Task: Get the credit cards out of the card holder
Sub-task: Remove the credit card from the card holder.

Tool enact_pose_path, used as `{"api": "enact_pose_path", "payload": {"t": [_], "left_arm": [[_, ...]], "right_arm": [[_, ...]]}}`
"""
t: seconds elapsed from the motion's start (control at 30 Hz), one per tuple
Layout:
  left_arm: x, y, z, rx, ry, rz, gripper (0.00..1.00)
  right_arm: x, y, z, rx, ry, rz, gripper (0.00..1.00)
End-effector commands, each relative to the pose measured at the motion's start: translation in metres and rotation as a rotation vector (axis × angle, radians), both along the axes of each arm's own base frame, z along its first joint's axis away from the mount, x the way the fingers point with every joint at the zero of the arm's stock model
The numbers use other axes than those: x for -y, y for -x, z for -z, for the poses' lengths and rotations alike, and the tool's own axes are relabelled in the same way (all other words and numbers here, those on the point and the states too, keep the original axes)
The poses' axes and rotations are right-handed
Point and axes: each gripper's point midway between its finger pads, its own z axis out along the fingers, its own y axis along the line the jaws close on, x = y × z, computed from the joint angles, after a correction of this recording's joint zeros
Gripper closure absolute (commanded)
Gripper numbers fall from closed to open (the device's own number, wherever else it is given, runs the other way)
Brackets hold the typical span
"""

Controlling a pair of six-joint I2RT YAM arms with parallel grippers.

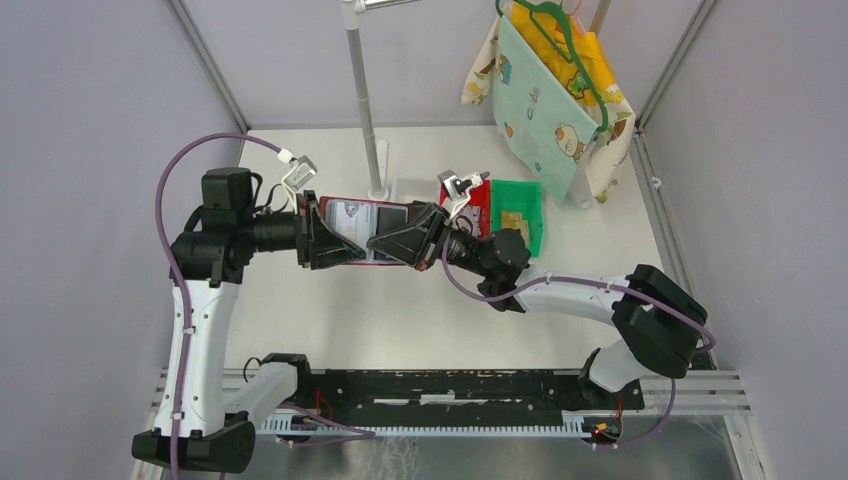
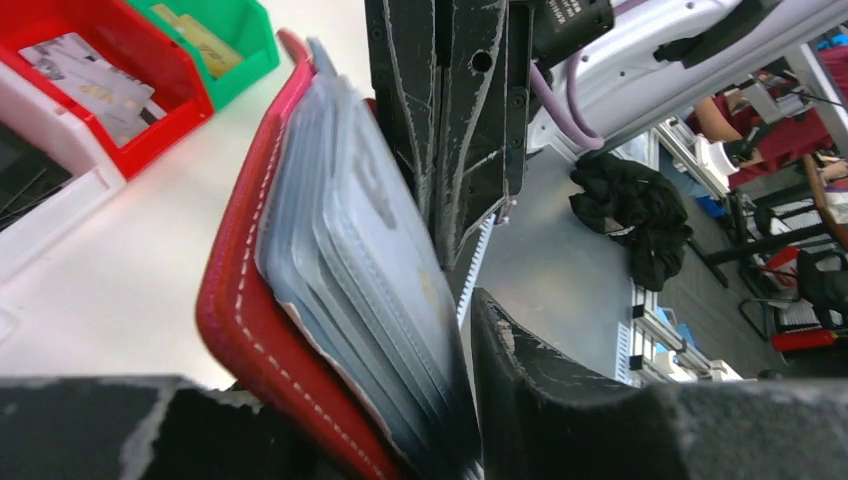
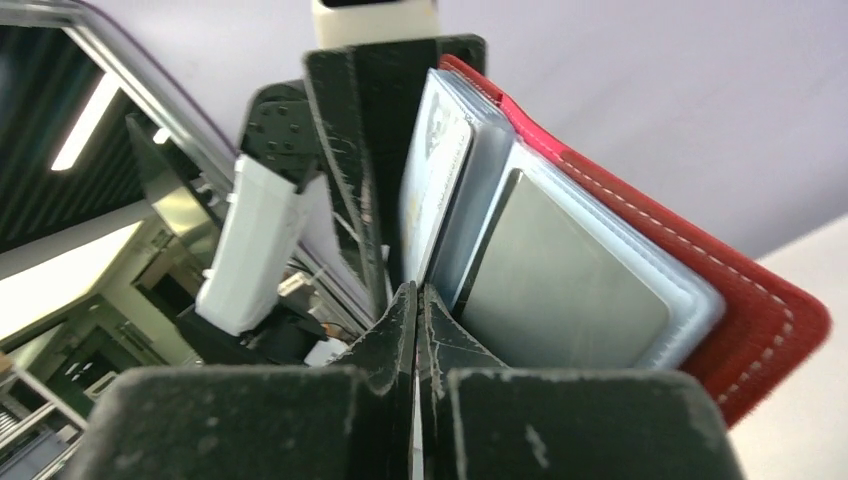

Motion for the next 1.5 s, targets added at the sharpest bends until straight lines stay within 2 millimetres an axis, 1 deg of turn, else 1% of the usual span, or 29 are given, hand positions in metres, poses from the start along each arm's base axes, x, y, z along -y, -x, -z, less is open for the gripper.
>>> {"api": "enact_pose_path", "payload": {"t": [0.0, 0.13, 0.2, 0.3, 0.4, 0.43, 0.5, 0.57, 0.63, 0.7, 0.93, 1.07, 1.23, 1.33, 1.4, 1.47], "left_arm": [[0.008, 0.020, -0.017, -0.028, 0.090, 0.103, 0.59], [0.009, 0.024, -0.023, -0.021, 0.112, 0.133, 0.71], [0.010, 0.026, -0.026, -0.027, 0.124, 0.145, 0.71], [0.010, 0.028, -0.032, -0.023, 0.136, 0.160, 0.69], [0.011, 0.027, -0.034, -0.025, 0.136, 0.158, 0.68], [0.010, 0.026, -0.034, -0.028, 0.135, 0.155, 0.69], [0.010, 0.024, -0.031, -0.027, 0.123, 0.141, 0.71], [0.009, 0.024, -0.028, -0.018, 0.111, 0.128, 0.71], [0.009, 0.026, -0.029, 0.003, 0.106, 0.127, 0.71], [0.008, 0.028, -0.030, 0.030, 0.100, 0.123, 0.71], [0.008, 0.031, -0.031, 0.053, 0.094, 0.119, 0.70], [0.009, 0.034, -0.036, 0.055, 0.109, 0.137, 0.70], [0.009, 0.038, -0.040, 0.064, 0.117, 0.148, 0.70], [0.009, 0.037, -0.039, 0.063, 0.115, 0.147, 0.70], [0.009, 0.035, -0.039, 0.058, 0.111, 0.140, 0.70], [0.009, 0.035, -0.039, 0.061, 0.111, 0.139, 0.70]], "right_arm": [[0.033, 0.028, -0.053, 0.105, -0.267, -0.073, 1.00], [0.042, 0.036, -0.047, 0.110, -0.277, -0.090, 1.00], [0.044, 0.036, -0.042, 0.105, -0.261, -0.073, 1.00], [0.047, 0.033, -0.035, 0.096, -0.233, -0.042, 1.00], [0.047, 0.033, -0.034, 0.098, -0.226, -0.041, 1.00], [0.046, 0.033, -0.035, 0.101, -0.225, -0.044, 0.98], [0.045, 0.032, -0.039, 0.103, -0.232, -0.043, 0.79], [0.042, 0.030, -0.044, 0.110, -0.227, -0.036, 0.74], [0.034, 0.024, -0.042, 0.110, -0.188, -0.022, 0.67], [0.030, 0.020, -0.043, 0.109, -0.173, -0.015, 0.65], [0.019, 0.014, -0.051, 0.104, -0.172, -0.023, 0.63], [0.014, 0.013, -0.049, 0.103, -0.151, -0.028, 0.62], [0.011, 0.013, -0.043, 0.097, -0.130, -0.022, 0.60], [0.001, 0.017, -0.040, 0.105, -0.102, -0.039, 0.60], [-0.008, 0.018, -0.032, 0.095, -0.064, -0.034, 0.60], [-0.012, 0.017, -0.023, 0.078, -0.040, -0.020, 0.60]]}}
